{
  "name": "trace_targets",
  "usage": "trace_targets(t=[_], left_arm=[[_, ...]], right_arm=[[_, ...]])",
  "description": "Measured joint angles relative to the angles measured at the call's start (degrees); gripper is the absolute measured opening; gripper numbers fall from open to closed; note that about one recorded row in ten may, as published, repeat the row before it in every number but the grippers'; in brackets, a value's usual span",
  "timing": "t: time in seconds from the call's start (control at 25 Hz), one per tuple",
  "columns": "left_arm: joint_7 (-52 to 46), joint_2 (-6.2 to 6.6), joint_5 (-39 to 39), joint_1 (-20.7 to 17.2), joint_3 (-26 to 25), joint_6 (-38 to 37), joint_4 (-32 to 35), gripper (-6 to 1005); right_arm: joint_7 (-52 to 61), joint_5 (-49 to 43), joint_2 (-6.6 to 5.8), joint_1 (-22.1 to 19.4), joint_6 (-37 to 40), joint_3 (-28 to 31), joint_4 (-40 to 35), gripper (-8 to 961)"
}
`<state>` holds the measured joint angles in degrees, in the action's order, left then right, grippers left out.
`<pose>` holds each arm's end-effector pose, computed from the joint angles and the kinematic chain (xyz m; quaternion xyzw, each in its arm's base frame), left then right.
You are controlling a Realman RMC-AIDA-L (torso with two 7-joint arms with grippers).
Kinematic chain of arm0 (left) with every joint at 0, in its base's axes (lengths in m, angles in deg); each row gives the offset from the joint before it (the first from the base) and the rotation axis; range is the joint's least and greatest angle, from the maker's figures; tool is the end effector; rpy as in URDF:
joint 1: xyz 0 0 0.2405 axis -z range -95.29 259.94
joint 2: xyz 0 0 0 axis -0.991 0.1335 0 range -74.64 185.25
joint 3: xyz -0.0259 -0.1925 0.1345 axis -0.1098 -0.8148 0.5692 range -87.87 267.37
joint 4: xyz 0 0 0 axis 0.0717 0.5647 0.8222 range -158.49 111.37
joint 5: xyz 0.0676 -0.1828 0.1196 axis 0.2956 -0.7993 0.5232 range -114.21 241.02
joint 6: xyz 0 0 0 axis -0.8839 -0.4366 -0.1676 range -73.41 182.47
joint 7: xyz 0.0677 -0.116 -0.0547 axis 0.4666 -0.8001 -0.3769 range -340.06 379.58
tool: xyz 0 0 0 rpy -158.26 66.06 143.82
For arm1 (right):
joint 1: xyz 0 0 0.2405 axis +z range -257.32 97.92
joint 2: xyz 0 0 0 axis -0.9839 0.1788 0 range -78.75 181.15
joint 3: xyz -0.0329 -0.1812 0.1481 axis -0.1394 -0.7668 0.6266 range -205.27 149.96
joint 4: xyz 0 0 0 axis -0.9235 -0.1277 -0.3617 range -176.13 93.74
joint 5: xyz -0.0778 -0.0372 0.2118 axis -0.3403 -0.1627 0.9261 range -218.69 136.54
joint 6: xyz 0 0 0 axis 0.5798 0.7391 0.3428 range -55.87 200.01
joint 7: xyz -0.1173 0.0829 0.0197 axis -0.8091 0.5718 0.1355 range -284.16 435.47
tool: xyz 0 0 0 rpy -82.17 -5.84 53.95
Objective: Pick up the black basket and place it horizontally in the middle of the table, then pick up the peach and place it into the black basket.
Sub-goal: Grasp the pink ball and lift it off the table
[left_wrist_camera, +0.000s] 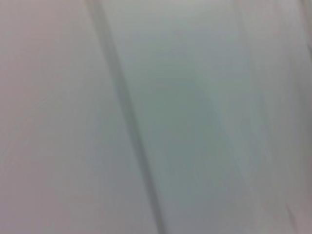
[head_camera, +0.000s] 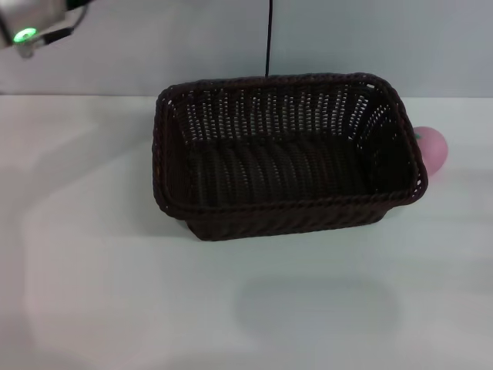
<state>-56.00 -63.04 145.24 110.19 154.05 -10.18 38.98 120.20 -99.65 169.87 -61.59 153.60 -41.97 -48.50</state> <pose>-0.1362 0.4072 0.0714 -0.8892 -0.0169 -0.3211 0.3255 0.3839 0.2779 0.0762 -0.5267 0.3288 0.4741 0.6243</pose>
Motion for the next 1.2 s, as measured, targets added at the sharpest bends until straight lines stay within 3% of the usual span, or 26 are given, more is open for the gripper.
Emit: trace_targets(t=[0.08, 0.2, 0.28, 0.36, 0.4, 0.48, 0.52, 0.56, 0.84, 1.0, 1.2], left_arm=[[8.5, 0.02, -16.5, -3.8, -0.2, -1.7, -6.4, 852], [12.2, 0.12, -23.4, -5.0, -0.5, -4.1, -10.9, 852], [12.2, 0.12, -23.4, -5.0, -0.5, -4.1, -10.9, 852], [19.7, 0.17, -35.8, -5.7, -2.9, -13.0, -23.9, 852], [20.7, 0.22, -37.3, -5.5, -4.0, -15.4, -27.1, 852], [21.4, 0.23, -38.3, -5.4, -5.2, -17.4, -29.5, 851], [22.0, 0.2, -39.0, -5.5, -6.9, -19.6, -32.2, 851], [22.2, 0.19, -39.0, -5.5, -7.2, -20.1, -32.9, 851], [22.6, 0.18, -39.3, -6.4, -7.5, -21.4, -34.7, 851], [22.6, 0.08, -39.5, -6.5, -7.5, -22.0, -35.8, 851], [22.9, 0.16, -39.5, -6.5, -7.5, -22.7, -37.3, 851]], right_arm=[[3.4, -3.0, -0.12, -0.6, 0.1, -1.7, -3.4, 680], [10.6, -10.0, -0.28, -1.3, 0.1, -2.7, -9.8, 680], [17.6, -16.3, -0.51, -1.4, 0.4, -2.9, -15.7, 680], [26.6, -23.7, -1.03, -1.4, 0.9, -2.9, -22.2, 680], [30.7, -27.2, -1.37, -1.4, 1.4, -2.9, -25.3, 680], [38.9, -33.8, -2.02, -1.0, 2.6, -2.9, -31.2, 680], [46.6, -41.0, -2.93, 0.0, 4.5, -2.9, -37.3, 680], [46.6, -41.0, -2.93, 0.0, 4.5, -2.9, -37.3, 680], [69.7, -68.2, -6.97, 7.9, 13.5, -2.5, -52.4, 680], [74.4, -77.9, -8.61, 13.2, 16.5, -2.8, -55.0, 681], [76.9, -85.4, -10.12, 18.7, 13.2, -6.3, -50.4, 681]])
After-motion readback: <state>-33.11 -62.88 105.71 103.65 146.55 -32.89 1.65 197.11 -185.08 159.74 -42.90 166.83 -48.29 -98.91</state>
